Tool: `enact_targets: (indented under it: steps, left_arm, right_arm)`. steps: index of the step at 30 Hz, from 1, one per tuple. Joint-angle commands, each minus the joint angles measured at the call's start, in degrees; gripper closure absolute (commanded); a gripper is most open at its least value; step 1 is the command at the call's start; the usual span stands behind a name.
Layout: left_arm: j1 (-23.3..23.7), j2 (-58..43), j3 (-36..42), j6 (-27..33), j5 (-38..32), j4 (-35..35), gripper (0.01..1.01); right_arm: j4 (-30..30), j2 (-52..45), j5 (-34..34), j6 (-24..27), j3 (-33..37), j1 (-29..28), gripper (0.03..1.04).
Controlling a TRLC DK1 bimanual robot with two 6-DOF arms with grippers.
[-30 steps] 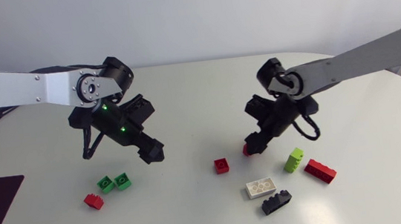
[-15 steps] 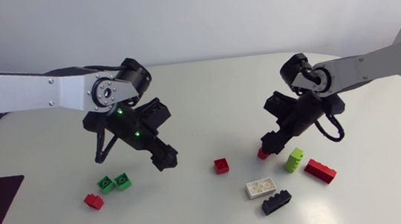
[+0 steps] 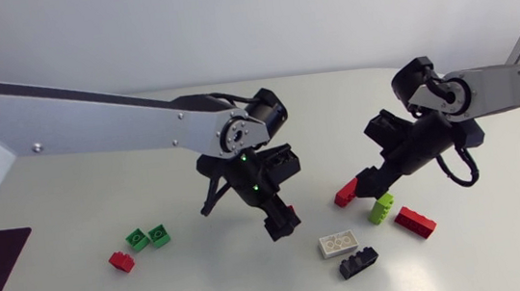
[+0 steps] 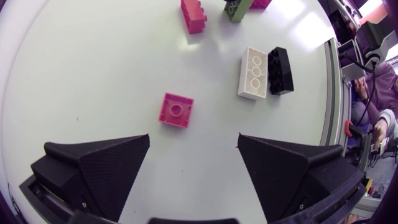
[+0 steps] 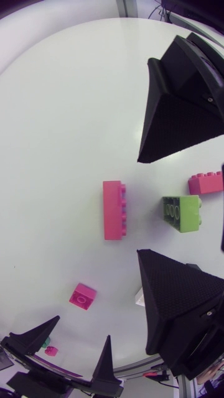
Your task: Sort duplo bricks by size, large to the right and small to the left
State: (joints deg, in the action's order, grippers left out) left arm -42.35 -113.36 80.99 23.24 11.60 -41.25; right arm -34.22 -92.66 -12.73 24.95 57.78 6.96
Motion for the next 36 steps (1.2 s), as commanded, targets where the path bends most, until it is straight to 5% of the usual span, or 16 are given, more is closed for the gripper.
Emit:
enact_targets:
  steps: [1, 28, 36]
  left_arm:
    - [-1.07, -2.65, 1.19, 0.13, 0.18, -0.49, 0.043]
    - [-2.21, -11.71, 10.33, 0.31, 0.01, -1.11, 0.046]
    - [-1.95, -11.97, 11.21, -0.13, -0.08, -1.55, 0.211]
  right_arm:
    - [-0.59, 0.64, -0.80, 0.63, -1.88, -1.16, 0.06]
    - [0.29, 0.29, -1.42, 1.94, -3.99, -3.01, 0.06]
    - [-0.15, 1.08, -1.86, 1.94, -3.81, -3.36, 0.06]
